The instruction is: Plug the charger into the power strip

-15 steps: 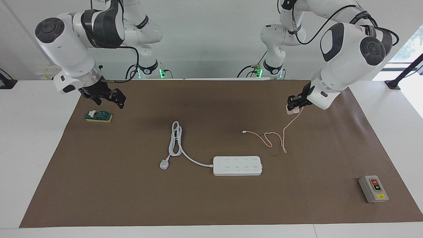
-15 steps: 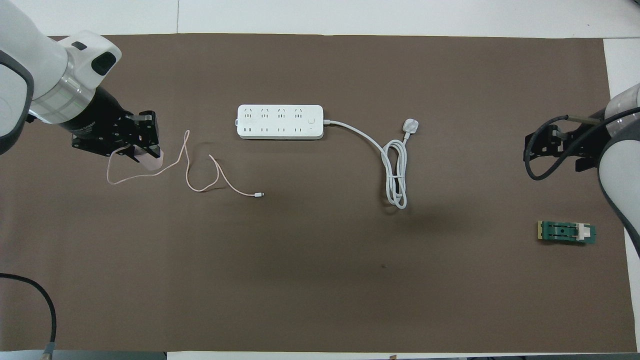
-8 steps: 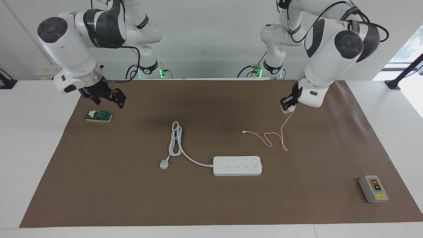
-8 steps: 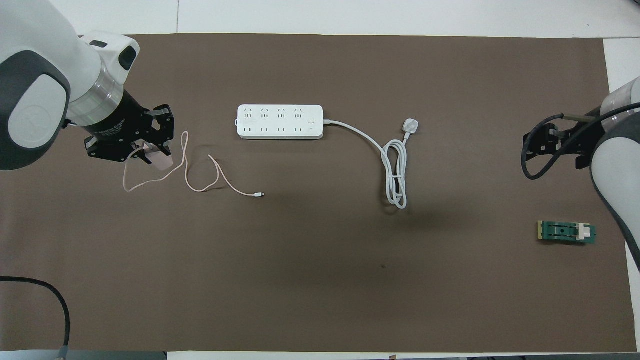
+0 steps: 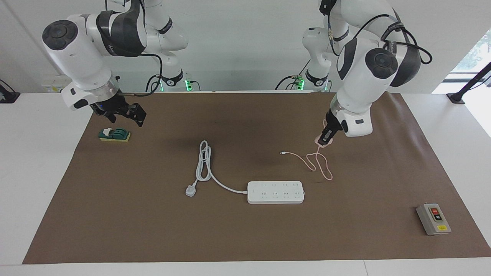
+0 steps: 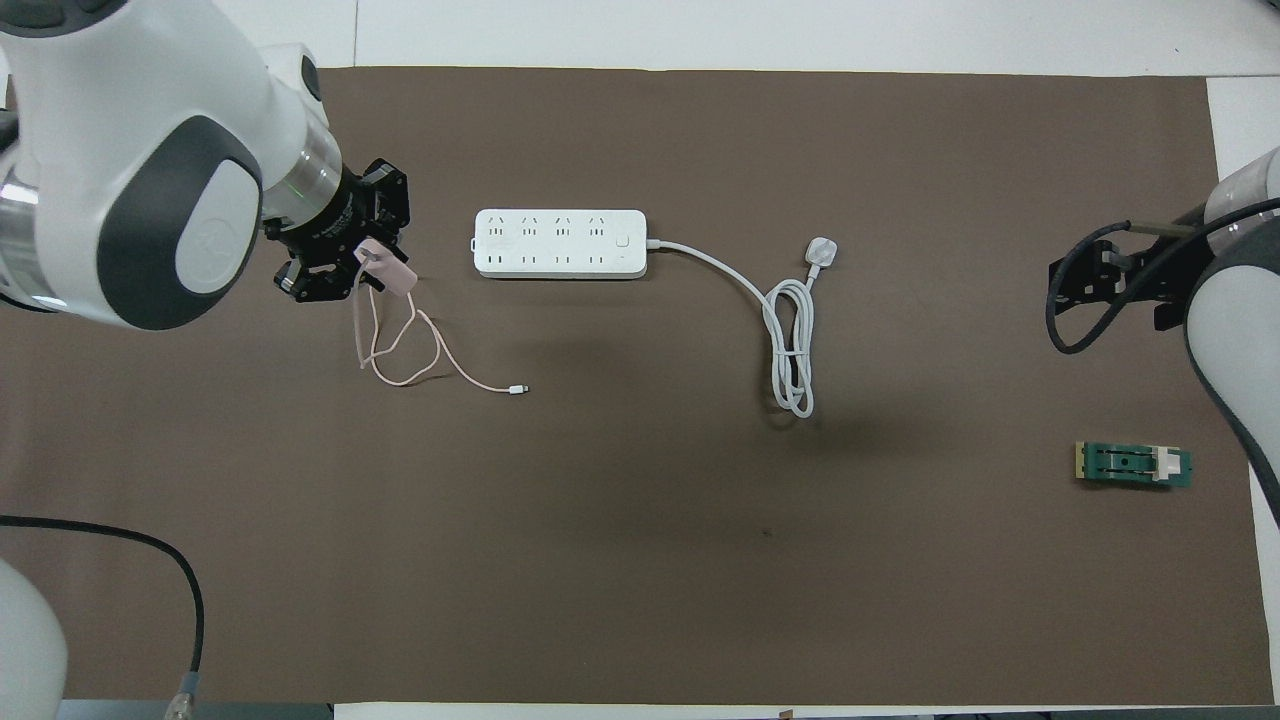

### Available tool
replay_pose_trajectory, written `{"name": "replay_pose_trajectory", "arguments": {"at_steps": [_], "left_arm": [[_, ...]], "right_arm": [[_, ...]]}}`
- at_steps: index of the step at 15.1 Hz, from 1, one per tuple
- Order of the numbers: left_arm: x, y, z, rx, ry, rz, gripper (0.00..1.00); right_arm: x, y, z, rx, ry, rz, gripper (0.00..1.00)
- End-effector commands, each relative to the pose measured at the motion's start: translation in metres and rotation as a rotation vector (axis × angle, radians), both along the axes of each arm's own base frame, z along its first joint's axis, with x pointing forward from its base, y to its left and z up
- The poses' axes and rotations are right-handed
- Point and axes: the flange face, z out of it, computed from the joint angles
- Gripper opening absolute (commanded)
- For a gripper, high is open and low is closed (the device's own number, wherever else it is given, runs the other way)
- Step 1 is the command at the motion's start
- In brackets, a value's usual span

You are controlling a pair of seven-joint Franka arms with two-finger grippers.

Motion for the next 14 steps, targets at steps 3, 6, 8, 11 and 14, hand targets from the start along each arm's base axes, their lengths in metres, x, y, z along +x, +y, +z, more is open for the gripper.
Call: {"name": "replay_pose_trajectory", "arguments": {"at_steps": [3,6,8,11,14], "left_arm": [[0.012,-0.050,-0.039,0.051,-0.061,0.272,0.00],[0.017,-0.050,-0.057,0.108,-0.074,0.432,0.00],[0.022,-0.058,-0.069,0.142,-0.131,0.520,0.00],[0.026,-0.059,-0.090,0.200,-0.153,0.643,0.00],[0.027,-0.066,-0.112,0.218,-0.138,0.676,0.00]], "right_arm": [[0.005,-0.004,0.001,-0.015,0.015,0.028,1.00],[0.004,0.001,0.001,-0.014,0.019,0.034,1.00],[0.004,-0.001,0.002,-0.011,0.018,0.029,1.00],[0.003,-0.002,0.001,-0.009,0.021,0.028,1.00],[0.003,-0.002,0.001,-0.009,0.027,0.028,1.00]]}}
